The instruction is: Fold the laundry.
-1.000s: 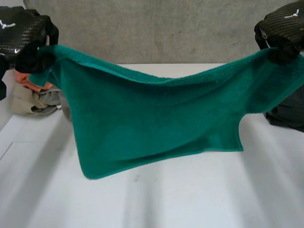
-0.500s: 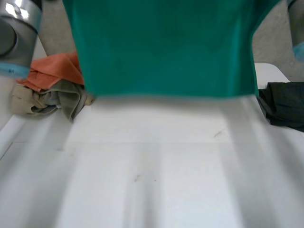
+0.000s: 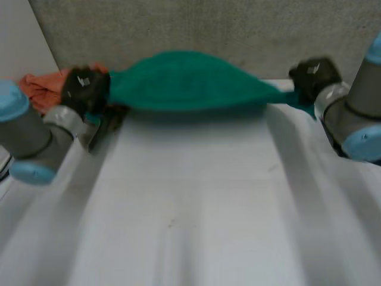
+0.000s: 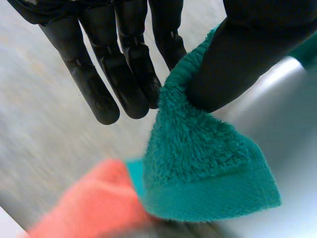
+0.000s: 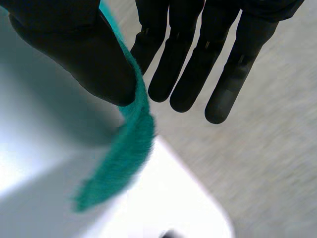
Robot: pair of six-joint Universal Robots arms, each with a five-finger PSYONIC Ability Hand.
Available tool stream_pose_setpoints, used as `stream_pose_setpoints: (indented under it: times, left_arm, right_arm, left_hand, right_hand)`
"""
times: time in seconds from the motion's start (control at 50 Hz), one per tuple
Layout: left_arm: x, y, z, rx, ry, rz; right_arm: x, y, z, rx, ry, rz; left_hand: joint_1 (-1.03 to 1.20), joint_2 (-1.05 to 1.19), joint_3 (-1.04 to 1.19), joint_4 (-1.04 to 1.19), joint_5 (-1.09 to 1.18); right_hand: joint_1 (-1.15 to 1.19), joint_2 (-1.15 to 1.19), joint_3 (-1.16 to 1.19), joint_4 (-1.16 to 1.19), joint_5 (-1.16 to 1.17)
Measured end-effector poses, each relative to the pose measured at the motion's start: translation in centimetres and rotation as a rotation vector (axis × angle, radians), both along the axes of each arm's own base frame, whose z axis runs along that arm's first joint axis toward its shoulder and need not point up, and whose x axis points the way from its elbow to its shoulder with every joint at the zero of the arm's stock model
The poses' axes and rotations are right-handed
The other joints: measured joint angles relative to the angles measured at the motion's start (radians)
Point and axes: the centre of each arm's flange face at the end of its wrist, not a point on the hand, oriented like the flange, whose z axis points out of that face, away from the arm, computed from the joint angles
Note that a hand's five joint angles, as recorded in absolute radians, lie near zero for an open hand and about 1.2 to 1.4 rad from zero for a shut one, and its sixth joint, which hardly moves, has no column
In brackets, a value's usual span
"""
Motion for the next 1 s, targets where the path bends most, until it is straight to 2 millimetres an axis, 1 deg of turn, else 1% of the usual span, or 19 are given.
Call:
stream_pose_setpoints:
  times: [0.02,0.04,0.06,0.12,0.14,0.2,0.3,0.32,0.36,0.44,0.56,0.62,0.66,0.68,0.72,0.78,0.8,0.88,1.0]
  left_arm:
    - [0.0,0.0,0.0,0.0,0.0,0.0]
    - [0.2,1.4,-2.0,0.065,-0.054,-0.006]
    - [0.3,2.2,-2.8,0.095,-0.085,-0.009]
    - [0.9,5.2,-4.2,0.181,-0.192,-0.018]
    - [1.2,6.3,-4.4,0.207,-0.229,-0.023]
    - [2.1,9.9,-4.4,0.287,-0.339,-0.039]
    - [4.1,16.0,-3.6,0.432,-0.491,-0.069]
    - [4.3,16.6,-3.5,0.449,-0.504,-0.071]
    - [5.1,18.7,-3.1,0.516,-0.547,-0.084]
    - [5.8,20.1,-2.4,0.568,-0.586,-0.098]
    - [5.8,18.8,-1.6,0.526,-0.595,-0.087]
    - [5.3,15.6,-1.9,0.417,-0.585,-0.064]
    - [5.0,14.5,-2.1,0.382,-0.582,-0.057]
    - [4.8,13.4,-2.5,0.35,-0.578,-0.052]
    - [4.4,12.1,-2.9,0.315,-0.574,-0.046]
    - [3.6,9.6,-3.6,0.251,-0.561,-0.042]
    - [3.3,9.1,-3.7,0.239,-0.557,-0.041]
    - [2.4,6.4,-3.9,0.194,-0.526,-0.03]
    - [1.6,2.7,-4.1,0.164,-0.481,0.013]
  right_arm:
    - [0.0,0.0,0.0,0.0,0.0,0.0]
    - [-0.3,0.9,-2.3,0.078,0.062,0.004]
    - [-0.4,1.4,-3.2,0.109,0.088,0.007]
    - [-1.1,3.4,-5.5,0.22,0.178,0.017]
    - [-1.3,4.1,-5.8,0.253,0.206,0.02]
    - [-2.3,6.8,-5.7,0.339,0.288,0.033]
    - [-5.1,12.0,-4.0,0.47,0.456,0.055]
    - [-5.3,12.3,-4.0,0.477,0.466,0.057]
    - [-6.8,14.2,-3.7,0.535,0.556,0.075]
    - [-7.9,15.3,-3.6,0.562,0.627,0.093]
    - [-8.1,14.4,-3.5,0.524,0.623,0.073]
    - [-7.5,11.6,-4.3,0.467,0.559,0.032]
    - [-7.3,10.7,-4.7,0.452,0.539,0.022]
    - [-6.9,9.5,-5.3,0.433,0.512,0.013]
    - [-6.4,8.4,-5.8,0.412,0.486,0.005]
    - [-5.2,5.8,-6.7,0.348,0.421,-0.013]
    - [-5.1,5.6,-6.8,0.34,0.413,-0.014]
    - [-3.5,2.7,-7.2,0.231,0.346,-0.024]
    - [-1.9,0.4,-7.3,0.114,0.311,-0.019]
  left_hand:
    - [0.0,0.0,0.0,0.0,0.0]
    - [0.0,0.0,0.0,0.0,0.0]
    - [0.0,0.0,0.0,0.0,0.0]
    - [0.0,0.0,0.0,0.0,0.0]
    - [0.0,0.0,0.0,0.0,0.0]
    - [0.0,0.0,0.0,0.0,0.0]
    - [0.0,0.0,0.0,0.0,0.0]
    - [0.0,0.0,0.0,0.0,0.0]
    - [0.0,0.0,0.0,0.0,0.0]
    - [0.0,0.0,0.0,0.0,0.0]
    - [0.0,0.0,0.0,0.0,0.0]
    - [0.0,0.0,0.0,0.0,0.0]
    - [0.0,0.0,0.0,0.0,0.0]
    - [0.0,0.0,0.0,0.0,0.0]
    - [0.0,0.0,0.0,0.0,0.0]
    - [0.0,0.0,0.0,0.0,0.0]
    - [0.0,0.0,0.0,0.0,0.0]
    - [0.0,0.0,0.0,0.0,0.006]
    - [0.0,0.0,0.0,0.0,0.007]
  right_hand:
    - [0.0,0.0,0.0,0.0,0.0]
    - [0.0,0.0,0.0,0.0,0.0]
    - [0.0,0.0,0.0,0.0,0.0]
    - [0.0,0.0,0.0,0.0,0.0]
    - [0.0,0.0,0.0,0.0,0.0]
    - [0.0,0.0,0.0,0.0,0.0]
    - [0.0,0.0,0.0,0.0,0.0]
    - [0.0,0.0,0.0,0.0,0.0]
    - [0.0,0.0,0.0,0.0,0.006]
    - [0.0,0.0,0.0,0.0,0.012]
    - [0.0,0.0,0.0,0.0,0.014]
    - [0.0,0.0,0.0,0.0,0.02]
    - [0.0,0.0,0.0,0.0,0.022]
    - [0.0,0.0,0.0,0.0,0.023]
    - [0.0,0.0,0.0,0.0,0.024]
    - [0.0,0.0,0.0,0.0,0.027]
    - [0.0,0.0,0.0,0.0,0.027]
    - [0.0,0.0,0.0,0.0,0.031]
    - [0.0,0.0,0.0,0.0,0.031]
